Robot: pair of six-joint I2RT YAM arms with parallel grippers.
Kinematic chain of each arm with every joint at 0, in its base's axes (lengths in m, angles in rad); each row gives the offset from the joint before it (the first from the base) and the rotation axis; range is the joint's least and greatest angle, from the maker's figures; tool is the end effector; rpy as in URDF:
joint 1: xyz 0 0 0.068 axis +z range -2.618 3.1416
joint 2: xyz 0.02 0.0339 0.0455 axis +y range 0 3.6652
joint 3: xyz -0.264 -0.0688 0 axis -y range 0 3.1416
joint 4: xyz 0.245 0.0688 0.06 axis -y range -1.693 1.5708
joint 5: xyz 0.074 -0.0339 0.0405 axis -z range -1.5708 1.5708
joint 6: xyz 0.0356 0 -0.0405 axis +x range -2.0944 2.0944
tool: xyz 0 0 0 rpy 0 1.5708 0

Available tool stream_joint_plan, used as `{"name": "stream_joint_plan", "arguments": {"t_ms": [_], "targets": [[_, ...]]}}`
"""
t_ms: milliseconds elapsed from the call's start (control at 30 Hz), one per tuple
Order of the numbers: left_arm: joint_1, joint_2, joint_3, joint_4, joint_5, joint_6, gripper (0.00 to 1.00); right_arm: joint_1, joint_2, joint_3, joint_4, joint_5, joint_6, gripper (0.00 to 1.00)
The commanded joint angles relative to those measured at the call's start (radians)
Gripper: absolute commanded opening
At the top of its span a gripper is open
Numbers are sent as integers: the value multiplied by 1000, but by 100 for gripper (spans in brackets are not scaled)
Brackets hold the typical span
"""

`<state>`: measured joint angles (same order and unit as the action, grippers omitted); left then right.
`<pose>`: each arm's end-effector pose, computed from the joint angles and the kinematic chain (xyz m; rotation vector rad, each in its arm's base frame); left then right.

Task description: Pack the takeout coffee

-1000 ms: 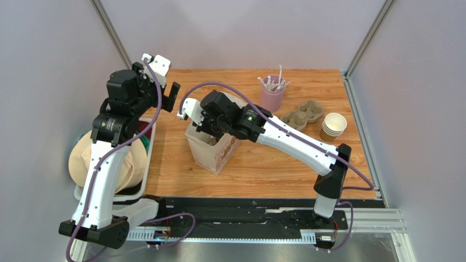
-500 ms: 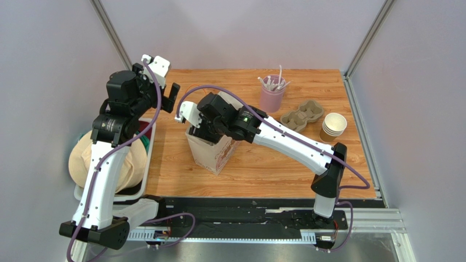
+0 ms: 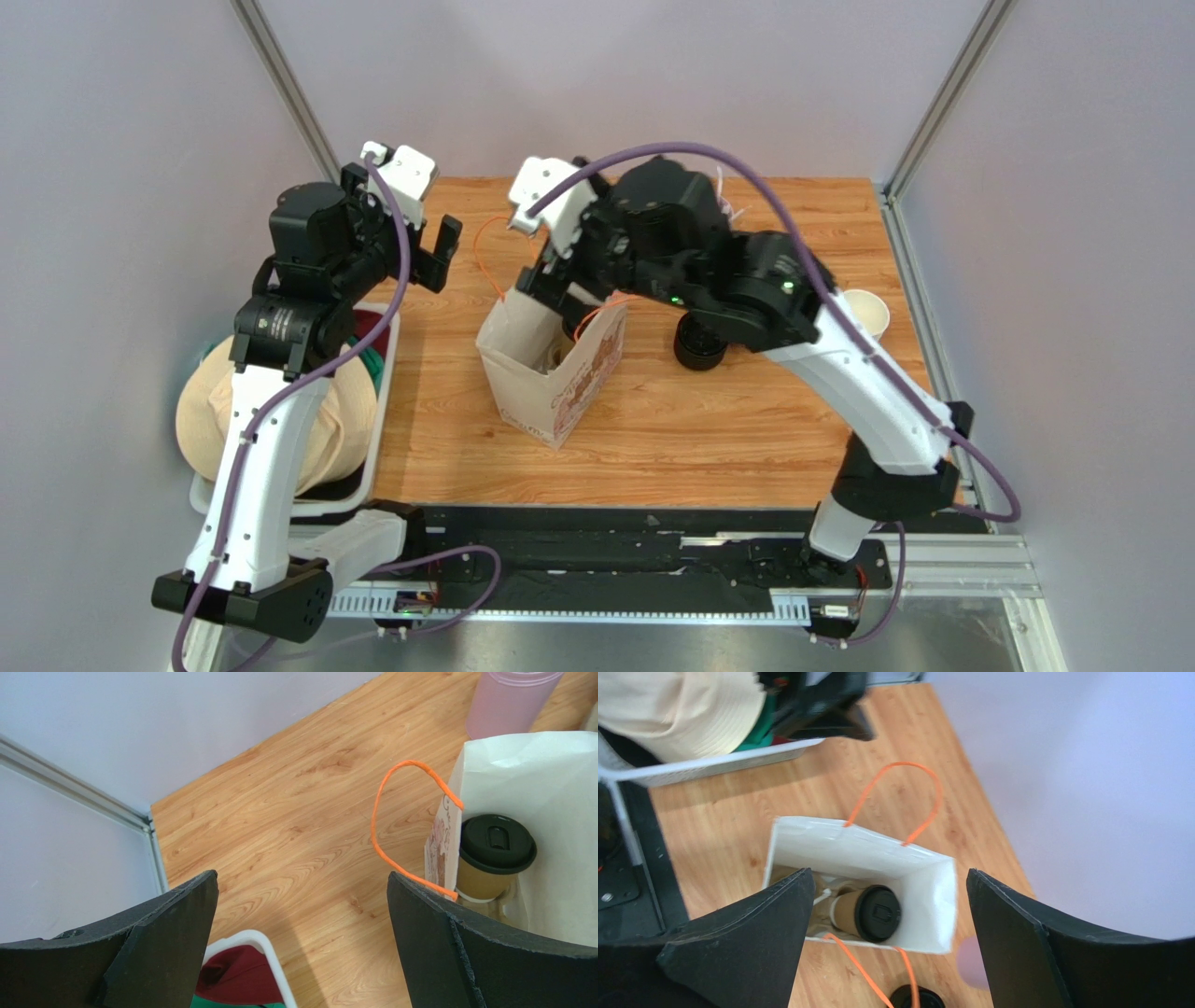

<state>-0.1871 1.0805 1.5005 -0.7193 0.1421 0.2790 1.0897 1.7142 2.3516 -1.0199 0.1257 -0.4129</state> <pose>0.1949 -0.0420 0.4689 0.5260 1.7920 -0.0694 0.1522 0.2819 0.5280 -1.2784 1.4910 0.3236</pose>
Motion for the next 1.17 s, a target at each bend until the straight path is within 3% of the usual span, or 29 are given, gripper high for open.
{"name": "stream_joint_plan", "arguments": {"t_ms": [0, 133, 200, 300, 433, 533, 700, 1133], "targets": [[11, -33, 30, -6, 80, -40, 99, -94, -77, -18, 49, 176, 20, 89], [24, -54, 58, -25, 148, -64, 99, -206, -200, -122, 83, 167, 39, 97], [26, -60, 78, -22, 107, -95, 99, -275, -288, -211, 118, 160, 42, 97], [26, -64, 119, -26, -7, -113, 99, -319, -413, -337, 237, 268, 14, 99], [26, -65, 173, -65, -44, -84, 99, -349, -539, -533, 349, 431, -38, 99], [26, -68, 193, -72, -105, -69, 99, -389, -619, -593, 383, 443, -37, 99], [35, -88, 191, -69, -206, -54, 99, -458, -697, -618, 391, 451, -7, 99], [80, -108, 199, -86, -148, -84, 99, -505, -699, -534, 334, 404, 42, 99]]}}
